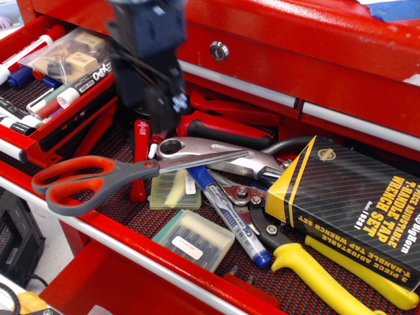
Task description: Pick up scissors and put into drawer
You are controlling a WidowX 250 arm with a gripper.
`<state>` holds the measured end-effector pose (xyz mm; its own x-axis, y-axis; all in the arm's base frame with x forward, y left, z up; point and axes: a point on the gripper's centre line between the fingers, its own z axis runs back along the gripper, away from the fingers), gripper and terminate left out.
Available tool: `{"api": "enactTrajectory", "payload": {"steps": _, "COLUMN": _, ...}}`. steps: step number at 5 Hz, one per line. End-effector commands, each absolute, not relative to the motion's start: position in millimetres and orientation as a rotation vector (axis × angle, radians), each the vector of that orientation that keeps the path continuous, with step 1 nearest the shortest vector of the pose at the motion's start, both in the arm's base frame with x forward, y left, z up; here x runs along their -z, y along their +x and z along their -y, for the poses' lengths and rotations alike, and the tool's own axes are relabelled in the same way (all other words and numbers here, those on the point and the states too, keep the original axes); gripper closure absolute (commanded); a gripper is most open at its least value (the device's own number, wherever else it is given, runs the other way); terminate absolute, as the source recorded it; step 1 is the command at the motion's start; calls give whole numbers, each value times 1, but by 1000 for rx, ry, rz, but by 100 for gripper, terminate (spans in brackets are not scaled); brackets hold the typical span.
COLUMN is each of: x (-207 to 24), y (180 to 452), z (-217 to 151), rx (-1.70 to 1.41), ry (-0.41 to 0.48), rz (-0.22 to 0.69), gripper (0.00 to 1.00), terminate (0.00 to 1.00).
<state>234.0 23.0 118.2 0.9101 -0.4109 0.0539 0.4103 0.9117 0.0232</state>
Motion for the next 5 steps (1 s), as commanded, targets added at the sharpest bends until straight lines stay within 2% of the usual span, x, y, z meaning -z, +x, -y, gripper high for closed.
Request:
{"api": "enactTrajectory", "payload": {"steps": 1, "x": -97, "y": 221, "z": -25, "rx": 420, "ry": 31, "rz": 115, "gripper": 0, "terminate": 0}}
{"api": "enactTrajectory", "payload": {"steps": 4, "x": -52, "y": 222, "z": -38, "rx": 344, "ry": 10, "rz": 214, "gripper": 0, "terminate": 0}}
{"api": "enactTrajectory", "payload": {"steps": 5, "x": -52, "y": 221, "z": -35, "rx": 316, "ry": 19, "rz": 204, "gripper": 100, "terminate": 0}}
